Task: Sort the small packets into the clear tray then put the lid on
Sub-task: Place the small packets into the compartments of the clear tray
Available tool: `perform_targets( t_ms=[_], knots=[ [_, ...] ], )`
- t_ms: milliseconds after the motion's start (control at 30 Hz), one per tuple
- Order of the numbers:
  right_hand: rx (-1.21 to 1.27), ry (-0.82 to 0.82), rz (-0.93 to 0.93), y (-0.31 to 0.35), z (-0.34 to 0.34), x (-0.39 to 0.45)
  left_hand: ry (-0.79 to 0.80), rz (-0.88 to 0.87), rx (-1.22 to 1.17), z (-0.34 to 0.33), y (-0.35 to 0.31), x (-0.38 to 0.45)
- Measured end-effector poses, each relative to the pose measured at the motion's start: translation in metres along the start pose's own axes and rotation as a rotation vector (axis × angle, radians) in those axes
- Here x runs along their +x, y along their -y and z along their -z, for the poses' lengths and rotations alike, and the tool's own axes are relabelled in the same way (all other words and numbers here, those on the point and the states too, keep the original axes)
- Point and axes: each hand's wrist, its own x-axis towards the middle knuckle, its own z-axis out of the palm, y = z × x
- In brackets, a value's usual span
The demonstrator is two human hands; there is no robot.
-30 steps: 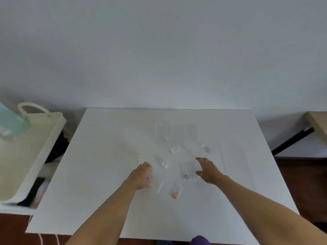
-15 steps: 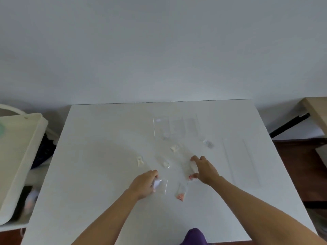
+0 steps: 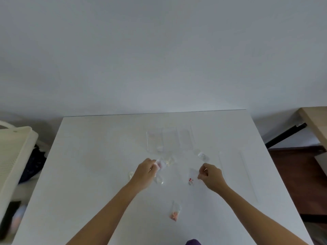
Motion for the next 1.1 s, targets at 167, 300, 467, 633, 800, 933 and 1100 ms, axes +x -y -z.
perform_targets(
  t_ms=[167,300,467,633,800,933,1100],
  knots=[
    [0.321,-0.093,-0.036,0.010,0.037,0.005,-0.182,0.012,-0.147,-0.001,-0.055,0.055],
    [0.481,-0.113,-0.026,0.014,0.059,0.012,-0.255,0.090,-0.278,-0.014,-0.083,0.092],
    [0.591,-0.146,-0.034,0.011,0.074,0.025,-0.251,0.215,-0.356,-0.029,-0.106,0.125],
    [0.653,-0.182,-0.067,0.007,0.080,0.034,-0.250,0.345,-0.116,-0.039,-0.115,0.141],
    [0.657,-0.251,-0.086,0.005,0.081,0.042,-0.234,0.376,0.020,-0.051,-0.117,0.149],
    [0.656,-0.294,-0.108,0.010,0.077,0.047,-0.252,0.340,0.125,-0.060,-0.112,0.151],
    [0.622,-0.314,-0.130,0.022,0.070,0.054,-0.293,0.210,0.164,-0.062,-0.103,0.148]
  ],
)
